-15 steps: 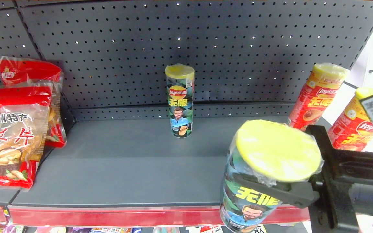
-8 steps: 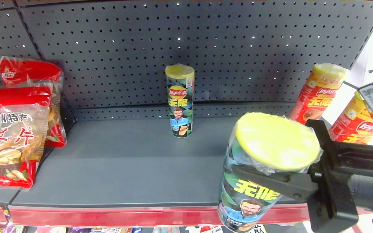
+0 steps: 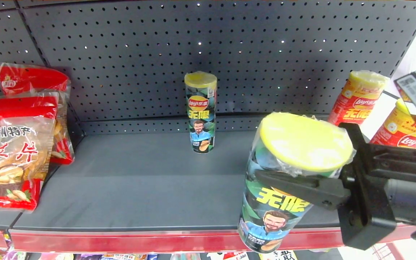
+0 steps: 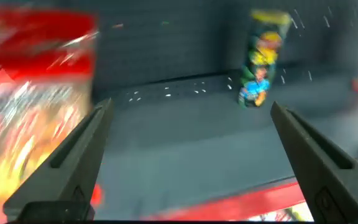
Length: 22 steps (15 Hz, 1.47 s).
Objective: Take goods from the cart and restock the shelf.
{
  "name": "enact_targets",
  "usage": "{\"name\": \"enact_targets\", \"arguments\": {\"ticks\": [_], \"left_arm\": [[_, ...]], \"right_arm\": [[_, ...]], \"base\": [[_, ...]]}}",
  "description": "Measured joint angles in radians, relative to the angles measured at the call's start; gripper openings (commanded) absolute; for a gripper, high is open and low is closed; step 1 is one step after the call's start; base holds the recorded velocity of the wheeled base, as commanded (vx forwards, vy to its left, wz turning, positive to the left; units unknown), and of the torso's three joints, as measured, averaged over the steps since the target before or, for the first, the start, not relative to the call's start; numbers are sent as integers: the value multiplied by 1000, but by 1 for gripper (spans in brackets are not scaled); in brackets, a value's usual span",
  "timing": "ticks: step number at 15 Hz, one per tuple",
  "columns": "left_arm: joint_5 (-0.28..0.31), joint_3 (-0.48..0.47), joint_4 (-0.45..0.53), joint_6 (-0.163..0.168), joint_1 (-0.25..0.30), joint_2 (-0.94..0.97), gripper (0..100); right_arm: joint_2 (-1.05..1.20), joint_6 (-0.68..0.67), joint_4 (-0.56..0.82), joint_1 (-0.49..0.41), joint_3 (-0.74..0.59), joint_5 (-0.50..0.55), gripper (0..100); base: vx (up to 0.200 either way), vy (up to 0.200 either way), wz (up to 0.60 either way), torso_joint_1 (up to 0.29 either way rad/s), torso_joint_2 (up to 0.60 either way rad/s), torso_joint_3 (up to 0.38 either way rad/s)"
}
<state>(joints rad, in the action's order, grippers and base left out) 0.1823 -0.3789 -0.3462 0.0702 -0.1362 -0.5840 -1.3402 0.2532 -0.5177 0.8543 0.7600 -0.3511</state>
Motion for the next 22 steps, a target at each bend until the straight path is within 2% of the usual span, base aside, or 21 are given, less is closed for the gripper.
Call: {"name": "enact_targets", "arguments": {"ticks": [2, 3, 4, 5, 8, 12, 14, 16, 19, 22], "left_arm": [[111, -30, -137, 95, -19, -198, 100], [154, -40, -212, 121, -37, -289, 100], [184, -48, -287, 122, -56, -374, 100], [206, -53, -372, 106, -71, -453, 100], [236, -59, -641, 21, -89, -676, 100], [297, -64, -999, -29, -105, -981, 100], [324, -94, -1092, -61, -127, -1109, 100], [351, -157, -1176, -73, -142, -1209, 100], [374, -247, -1196, -91, -153, -1309, 100], [402, -292, -1199, -112, -166, -1394, 100]], "right_arm": [[-4, -24, 0, -15, 21, -1, 0], [-5, -29, -1, -23, 25, -2, 0], [-6, -34, 0, -31, 27, -3, 0], [-6, -41, -1, -40, 29, -5, 0], [-13, -61, 0, -51, 33, -6, 0], [-42, -76, -1, -60, 76, -6, 0], [-61, -76, -2, -70, 89, -6, 0], [-76, -77, -2, -84, 93, -6, 0], [-97, -77, -18, -98, 99, -6, 0], [-117, -79, -34, -107, 118, -4, 0]], "base": [[0, 0, 0, 0, 0, 0], [0, 0, 0, 0, 0, 0], [0, 0, 0, 0, 0, 0], [0, 0, 0, 0, 0, 0], [0, 0, 0, 0, 0, 0], [0, 0, 0, 0, 0, 0], [0, 0, 0, 0, 0, 0], [0, 0, 0, 0, 0, 0], [0, 0, 0, 0, 0, 0], [0, 0, 0, 0, 0, 0]]}}
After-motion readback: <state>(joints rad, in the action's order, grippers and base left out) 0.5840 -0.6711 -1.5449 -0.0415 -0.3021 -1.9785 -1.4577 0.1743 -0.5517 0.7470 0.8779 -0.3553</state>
